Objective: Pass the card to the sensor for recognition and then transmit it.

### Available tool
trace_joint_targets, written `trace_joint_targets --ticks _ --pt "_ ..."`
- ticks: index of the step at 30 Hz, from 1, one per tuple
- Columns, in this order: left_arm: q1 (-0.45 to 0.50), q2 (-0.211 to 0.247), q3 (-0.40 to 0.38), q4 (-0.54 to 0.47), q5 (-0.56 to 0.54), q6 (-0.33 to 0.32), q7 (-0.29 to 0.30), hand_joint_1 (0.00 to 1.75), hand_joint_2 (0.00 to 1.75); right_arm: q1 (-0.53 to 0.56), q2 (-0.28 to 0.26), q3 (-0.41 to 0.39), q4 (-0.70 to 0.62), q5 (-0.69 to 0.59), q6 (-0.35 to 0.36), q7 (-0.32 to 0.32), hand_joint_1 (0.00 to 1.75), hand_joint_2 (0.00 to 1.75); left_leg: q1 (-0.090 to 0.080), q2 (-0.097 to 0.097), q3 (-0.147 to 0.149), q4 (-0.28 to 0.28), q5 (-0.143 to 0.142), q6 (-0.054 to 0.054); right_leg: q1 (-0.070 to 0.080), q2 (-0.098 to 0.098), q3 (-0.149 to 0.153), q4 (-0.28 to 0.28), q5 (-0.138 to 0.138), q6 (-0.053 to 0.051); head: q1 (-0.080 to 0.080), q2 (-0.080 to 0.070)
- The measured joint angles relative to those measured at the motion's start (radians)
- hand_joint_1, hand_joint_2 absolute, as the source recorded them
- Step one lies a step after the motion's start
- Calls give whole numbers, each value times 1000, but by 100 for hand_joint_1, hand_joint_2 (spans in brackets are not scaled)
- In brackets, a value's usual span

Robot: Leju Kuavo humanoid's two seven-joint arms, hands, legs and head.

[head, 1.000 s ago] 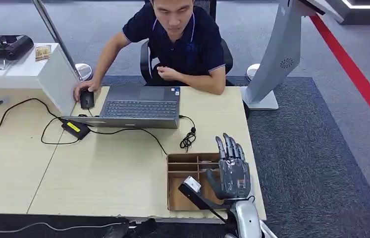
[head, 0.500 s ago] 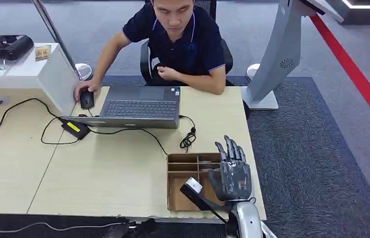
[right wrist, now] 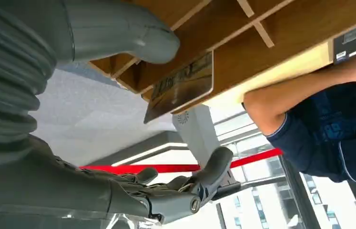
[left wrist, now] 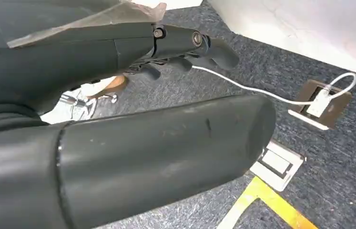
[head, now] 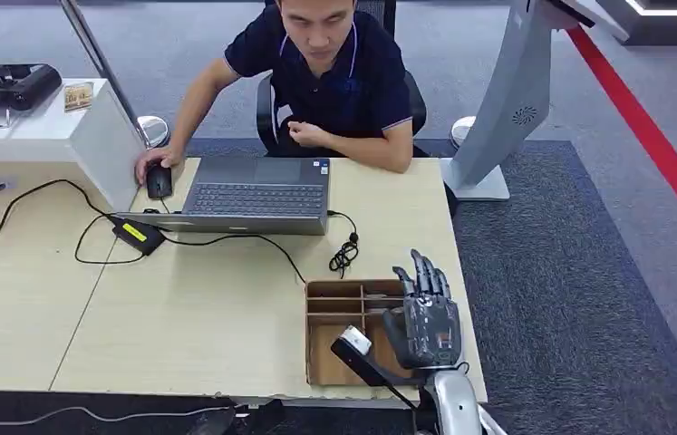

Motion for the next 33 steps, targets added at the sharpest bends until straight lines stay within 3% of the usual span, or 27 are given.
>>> trace_joint_targets --ticks 18,33 --pt "2 2 10 0 0 0 0 0 0 0 -3 0 10 -4 -2 3 56 175 0 0 0 0 0 0 0 0 0 0 0 0 0 0" --pt "6 2 21 0 0 1 0 0 0 0 -4 0 10 -8 -5 3 89 175 0 0 0 0 0 0 0 0 0 0 0 0 0 0"
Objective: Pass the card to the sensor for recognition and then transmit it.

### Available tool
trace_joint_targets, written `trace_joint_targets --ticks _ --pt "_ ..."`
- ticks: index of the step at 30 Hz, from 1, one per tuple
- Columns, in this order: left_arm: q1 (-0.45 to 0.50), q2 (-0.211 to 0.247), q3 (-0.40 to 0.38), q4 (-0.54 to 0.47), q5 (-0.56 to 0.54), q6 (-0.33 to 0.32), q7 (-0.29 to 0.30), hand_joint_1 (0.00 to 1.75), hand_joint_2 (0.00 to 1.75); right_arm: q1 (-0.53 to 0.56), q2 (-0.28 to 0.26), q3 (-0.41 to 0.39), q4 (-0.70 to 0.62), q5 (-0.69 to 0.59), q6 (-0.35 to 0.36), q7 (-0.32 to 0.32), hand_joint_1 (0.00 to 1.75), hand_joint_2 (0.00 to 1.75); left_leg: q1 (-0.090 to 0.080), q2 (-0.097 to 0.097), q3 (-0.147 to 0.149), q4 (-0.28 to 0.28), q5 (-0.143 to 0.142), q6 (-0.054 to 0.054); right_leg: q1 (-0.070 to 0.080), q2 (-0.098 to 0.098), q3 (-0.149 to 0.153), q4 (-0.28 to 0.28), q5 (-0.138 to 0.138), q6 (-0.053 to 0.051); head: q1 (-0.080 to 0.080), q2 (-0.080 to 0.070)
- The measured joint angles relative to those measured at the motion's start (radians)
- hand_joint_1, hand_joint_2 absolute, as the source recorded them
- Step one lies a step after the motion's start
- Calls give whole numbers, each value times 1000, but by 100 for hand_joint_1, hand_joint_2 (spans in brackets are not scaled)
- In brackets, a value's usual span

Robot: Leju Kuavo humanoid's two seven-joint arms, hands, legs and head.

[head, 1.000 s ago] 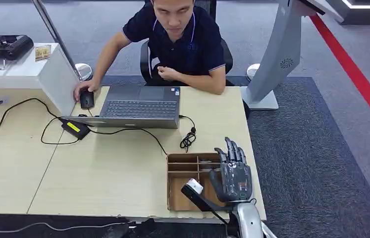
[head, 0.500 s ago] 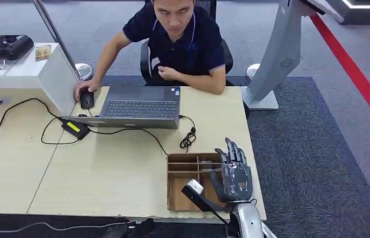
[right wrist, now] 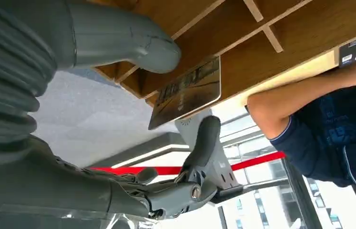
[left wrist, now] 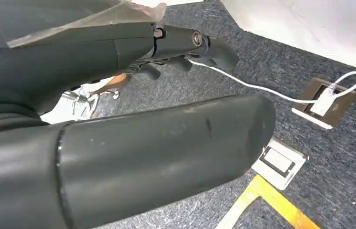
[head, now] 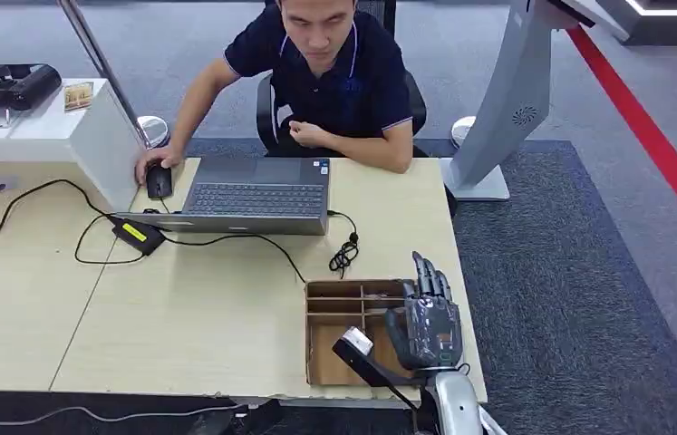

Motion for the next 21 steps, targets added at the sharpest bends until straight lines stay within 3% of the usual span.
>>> trace_joint_targets --ticks 14,21 --pt "0 0 1 0 0 0 0 0 0 0 0 0 0 0 0 0 105 175 0 0 0 0 0 0 0 0 0 0 0 0 0 0" --pt "0 0 1 0 0 0 0 0 0 -1 0 0 0 0 -1 0 140 175 0 0 0 0 0 0 0 0 0 0 0 0 0 0"
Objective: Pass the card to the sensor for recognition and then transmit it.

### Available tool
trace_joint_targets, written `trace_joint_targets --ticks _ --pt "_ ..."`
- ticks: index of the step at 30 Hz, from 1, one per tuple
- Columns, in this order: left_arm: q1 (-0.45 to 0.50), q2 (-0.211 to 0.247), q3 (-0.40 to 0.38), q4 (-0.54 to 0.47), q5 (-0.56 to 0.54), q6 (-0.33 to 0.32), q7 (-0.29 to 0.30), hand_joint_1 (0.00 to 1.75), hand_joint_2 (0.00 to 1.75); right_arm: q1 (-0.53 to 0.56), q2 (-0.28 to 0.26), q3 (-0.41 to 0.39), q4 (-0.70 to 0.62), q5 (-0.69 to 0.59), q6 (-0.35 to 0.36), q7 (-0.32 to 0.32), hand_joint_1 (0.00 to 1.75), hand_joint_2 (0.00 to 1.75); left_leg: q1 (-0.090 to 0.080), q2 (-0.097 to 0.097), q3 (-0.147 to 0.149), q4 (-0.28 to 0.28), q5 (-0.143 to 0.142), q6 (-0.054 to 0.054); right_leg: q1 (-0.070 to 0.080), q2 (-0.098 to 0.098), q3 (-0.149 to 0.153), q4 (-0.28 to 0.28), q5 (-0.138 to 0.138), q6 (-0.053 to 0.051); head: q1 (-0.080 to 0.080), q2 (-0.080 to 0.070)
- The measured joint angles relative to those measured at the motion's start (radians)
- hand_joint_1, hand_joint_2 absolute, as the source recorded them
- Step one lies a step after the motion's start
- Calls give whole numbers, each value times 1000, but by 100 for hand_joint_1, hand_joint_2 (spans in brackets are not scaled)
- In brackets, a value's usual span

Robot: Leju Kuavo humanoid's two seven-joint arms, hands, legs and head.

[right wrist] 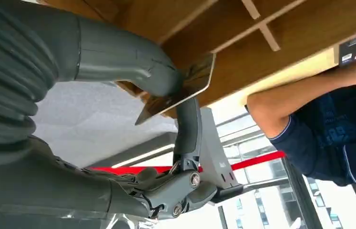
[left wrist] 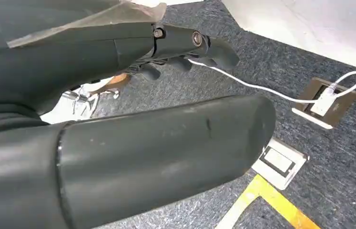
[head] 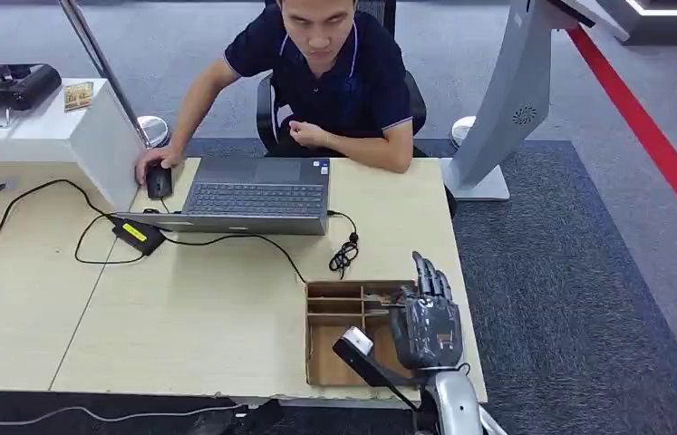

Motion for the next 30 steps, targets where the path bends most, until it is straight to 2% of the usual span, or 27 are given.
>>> trace_joint_targets --ticks 1,3,6,17,21,25,30 --pt "0 0 0 0 0 0 0 0 0 0 0 0 0 0 0 0 140 175 0 0 0 0 0 0 0 0 0 0 0 0 0 0" --pt "0 0 0 0 0 0 0 0 0 0 0 0 0 0 0 0 150 175 0 0 0 0 0 0 0 0 0 0 0 0 0 0" --pt "0 0 0 0 0 0 0 0 0 0 0 0 0 -3 0 0 175 175 0 0 0 0 0 0 0 0 0 0 0 0 0 0" --pt "0 0 1 0 0 0 0 0 0 0 0 0 0 -34 -12 -15 175 175 0 0 0 0 0 0 0 0 0 0 0 0 0 0" --pt "2 0 1 0 0 2 0 0 0 1 0 -2 -1 -45 -53 -21 175 175 0 0 0 0 0 0 0 0 0 0 0 0 0 0" --pt "11 1 2 0 0 12 0 0 0 11 -2 -29 -35 -40 -133 -22 175 175 0 0 0 0 0 0 0 0 0 0 0 0 0 0" --pt "28 2 3 0 2 18 2 0 0 47 -6 -97 -159 14 -157 -63 175 175 0 0 0 0 0 0 0 0 0 0 0 0 0 0"
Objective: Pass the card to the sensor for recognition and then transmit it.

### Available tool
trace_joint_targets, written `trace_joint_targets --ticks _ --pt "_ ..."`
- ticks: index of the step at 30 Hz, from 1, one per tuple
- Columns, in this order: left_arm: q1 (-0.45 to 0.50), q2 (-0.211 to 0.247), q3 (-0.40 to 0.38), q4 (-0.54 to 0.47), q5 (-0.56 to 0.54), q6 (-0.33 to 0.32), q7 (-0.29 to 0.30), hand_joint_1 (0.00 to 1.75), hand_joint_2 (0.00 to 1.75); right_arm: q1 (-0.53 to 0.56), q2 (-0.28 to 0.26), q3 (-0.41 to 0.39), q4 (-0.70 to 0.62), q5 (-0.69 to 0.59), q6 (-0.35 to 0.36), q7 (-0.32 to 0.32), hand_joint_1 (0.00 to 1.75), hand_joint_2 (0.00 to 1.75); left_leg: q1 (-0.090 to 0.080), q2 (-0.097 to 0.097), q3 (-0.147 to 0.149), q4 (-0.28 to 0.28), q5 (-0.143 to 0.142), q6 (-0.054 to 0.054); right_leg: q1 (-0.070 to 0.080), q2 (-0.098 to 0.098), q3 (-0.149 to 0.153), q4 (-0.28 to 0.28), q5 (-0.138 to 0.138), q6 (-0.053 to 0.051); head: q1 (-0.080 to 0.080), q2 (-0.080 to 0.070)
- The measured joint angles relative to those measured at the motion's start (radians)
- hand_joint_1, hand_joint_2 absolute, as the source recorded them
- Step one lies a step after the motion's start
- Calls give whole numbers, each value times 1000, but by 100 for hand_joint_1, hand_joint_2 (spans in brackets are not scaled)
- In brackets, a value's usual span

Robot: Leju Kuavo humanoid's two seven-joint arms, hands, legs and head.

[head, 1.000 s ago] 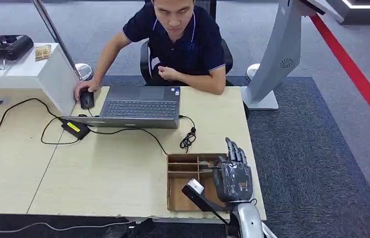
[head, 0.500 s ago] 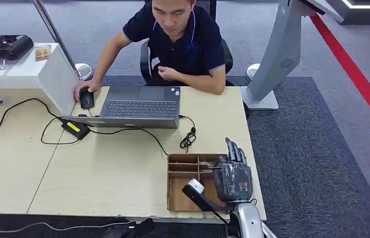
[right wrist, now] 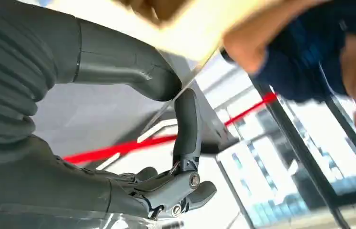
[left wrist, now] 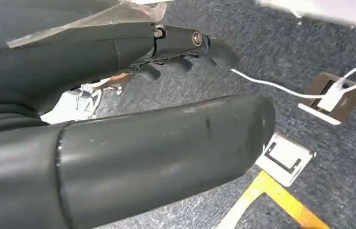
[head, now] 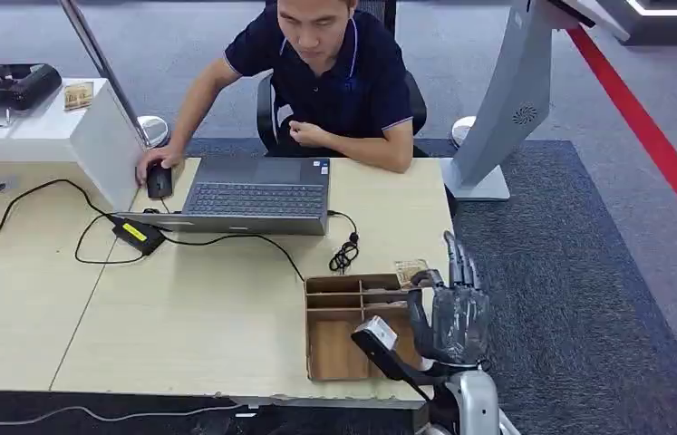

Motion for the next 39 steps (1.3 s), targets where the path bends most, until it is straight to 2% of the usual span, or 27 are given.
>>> trace_joint_targets --ticks 6,12,17,25,30,39 --pt "13 2 3 -1 -1 0 4 0 0 50 -3 -95 -181 39 -3 -35 175 175 0 0 0 0 0 0 0 0 0 0 0 0 0 0" --pt "20 3 16 -2 2 7 6 0 0 80 26 -182 -320 -16 -4 -156 175 175 0 0 0 0 0 0 0 0 0 0 0 0 0 0" --pt "24 3 23 -9 3 9 16 0 0 86 76 -211 -342 -79 -3 -274 175 175 0 0 0 0 0 0 0 0 0 0 0 0 0 0" --pt "17 3 24 -16 -2 6 11 0 0 58 187 -212 -283 -127 1 -406 175 175 0 0 -1 0 0 0 0 0 0 0 0 0 0 0" --pt "4 0 24 -16 -14 -9 -3 0 0 26 238 -187 -206 -141 1 -409 175 175 0 0 -1 0 0 0 0 0 0 0 0 0 0 0" --pt "-25 -9 22 -15 -26 -40 -18 0 0 -51 294 -138 -74 -135 1 -392 175 175 0 0 -1 0 0 0 0 0 -1 0 0 0 0 0"
